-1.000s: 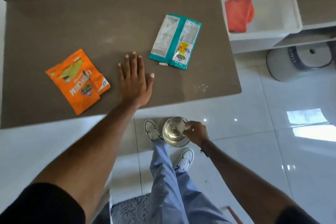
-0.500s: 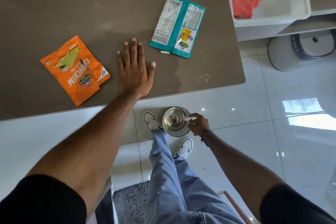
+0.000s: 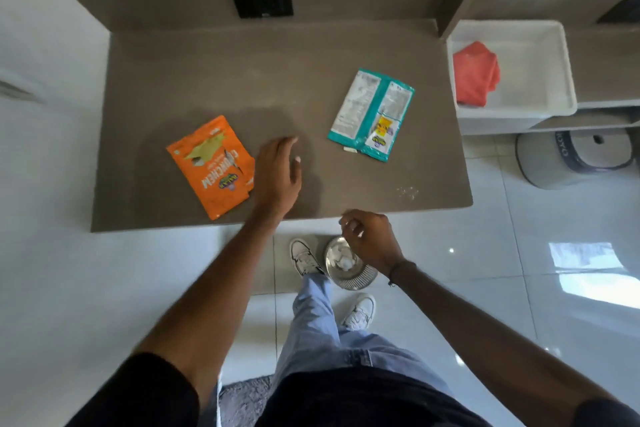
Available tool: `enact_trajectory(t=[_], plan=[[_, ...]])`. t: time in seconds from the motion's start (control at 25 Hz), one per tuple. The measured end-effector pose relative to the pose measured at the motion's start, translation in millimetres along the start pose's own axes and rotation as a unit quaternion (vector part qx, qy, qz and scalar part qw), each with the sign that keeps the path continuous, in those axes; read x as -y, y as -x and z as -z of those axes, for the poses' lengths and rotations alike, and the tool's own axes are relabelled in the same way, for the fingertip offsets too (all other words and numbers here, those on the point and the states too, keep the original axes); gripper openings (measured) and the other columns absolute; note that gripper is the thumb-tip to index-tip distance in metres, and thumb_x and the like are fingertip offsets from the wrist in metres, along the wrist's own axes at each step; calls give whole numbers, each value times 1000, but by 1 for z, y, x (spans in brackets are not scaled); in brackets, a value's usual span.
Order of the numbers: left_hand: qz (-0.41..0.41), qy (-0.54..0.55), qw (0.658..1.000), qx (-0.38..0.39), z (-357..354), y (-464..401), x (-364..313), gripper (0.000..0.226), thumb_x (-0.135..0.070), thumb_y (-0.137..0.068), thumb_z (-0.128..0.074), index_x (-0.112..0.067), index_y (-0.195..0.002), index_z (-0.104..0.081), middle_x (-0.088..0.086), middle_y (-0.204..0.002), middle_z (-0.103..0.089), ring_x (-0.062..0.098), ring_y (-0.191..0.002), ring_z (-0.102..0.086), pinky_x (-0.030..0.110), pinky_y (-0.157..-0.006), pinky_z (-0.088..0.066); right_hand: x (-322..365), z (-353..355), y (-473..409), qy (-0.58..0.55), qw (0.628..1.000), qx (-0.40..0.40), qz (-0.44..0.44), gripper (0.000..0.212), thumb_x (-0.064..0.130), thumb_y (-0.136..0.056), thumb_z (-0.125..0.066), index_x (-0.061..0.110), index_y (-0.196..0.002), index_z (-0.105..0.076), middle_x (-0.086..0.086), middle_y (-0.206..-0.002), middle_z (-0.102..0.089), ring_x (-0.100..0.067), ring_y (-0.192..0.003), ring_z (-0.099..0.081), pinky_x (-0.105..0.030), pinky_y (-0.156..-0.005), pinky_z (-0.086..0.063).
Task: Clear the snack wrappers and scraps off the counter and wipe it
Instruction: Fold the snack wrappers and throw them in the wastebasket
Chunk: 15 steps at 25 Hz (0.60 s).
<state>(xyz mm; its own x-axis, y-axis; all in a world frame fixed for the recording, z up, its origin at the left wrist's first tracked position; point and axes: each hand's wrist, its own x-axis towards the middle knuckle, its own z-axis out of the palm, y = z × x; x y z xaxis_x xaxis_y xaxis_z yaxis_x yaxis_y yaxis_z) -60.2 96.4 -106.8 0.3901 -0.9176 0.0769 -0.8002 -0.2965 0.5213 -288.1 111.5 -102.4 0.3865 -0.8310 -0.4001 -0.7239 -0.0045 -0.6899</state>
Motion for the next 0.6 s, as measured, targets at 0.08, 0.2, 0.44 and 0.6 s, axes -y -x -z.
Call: enact_trajectory(t=[0.08, 0.2, 0.44, 0.6], plan=[[91, 13, 986, -137, 34, 7, 27, 32, -14, -90, -62, -7, -120, -69, 17, -116, -70, 39, -111, -63, 46, -96, -48, 54, 0, -30, -20, 996, -29, 83, 27, 16, -82, -49, 19, -85, -75, 4, -81, -79, -11, -67, -70, -25, -68, -57], [348, 13, 922, -171, 64, 19, 69, 48, -17, -90, -67, 3, -133, -60, 28, -132, -62, 44, -126, -56, 49, -107, -41, 120, -20, -82, -41, 995, -22, 85, 28, 19, -82, -57, 14, -104, -75, -4, -91, -79, -22, -80, -74, -29, -79, -59], [483, 235, 835, -121, 72, -23, 98, 52, -6, -86, -76, 17, -127, -56, 31, -124, -66, 40, -118, -64, 47, -106, -49, 192, -67, -159, -8, 992, 109, -62, 29, 29, -84, -71, 11, -106, -69, -15, -114, -73, -33, -107, -68, -33, -80, -51], [481, 437, 758, -53, 65, -63, 60, 15, -2, -86, -77, 0, -99, -70, 12, -85, -70, 10, -61, -63, 22, -57, -52, 186, -32, -171, -109, 984, 90, -113, 35, 2, -83, -62, 8, -116, -69, -15, -112, -73, -32, -102, -70, -37, -81, -56]])
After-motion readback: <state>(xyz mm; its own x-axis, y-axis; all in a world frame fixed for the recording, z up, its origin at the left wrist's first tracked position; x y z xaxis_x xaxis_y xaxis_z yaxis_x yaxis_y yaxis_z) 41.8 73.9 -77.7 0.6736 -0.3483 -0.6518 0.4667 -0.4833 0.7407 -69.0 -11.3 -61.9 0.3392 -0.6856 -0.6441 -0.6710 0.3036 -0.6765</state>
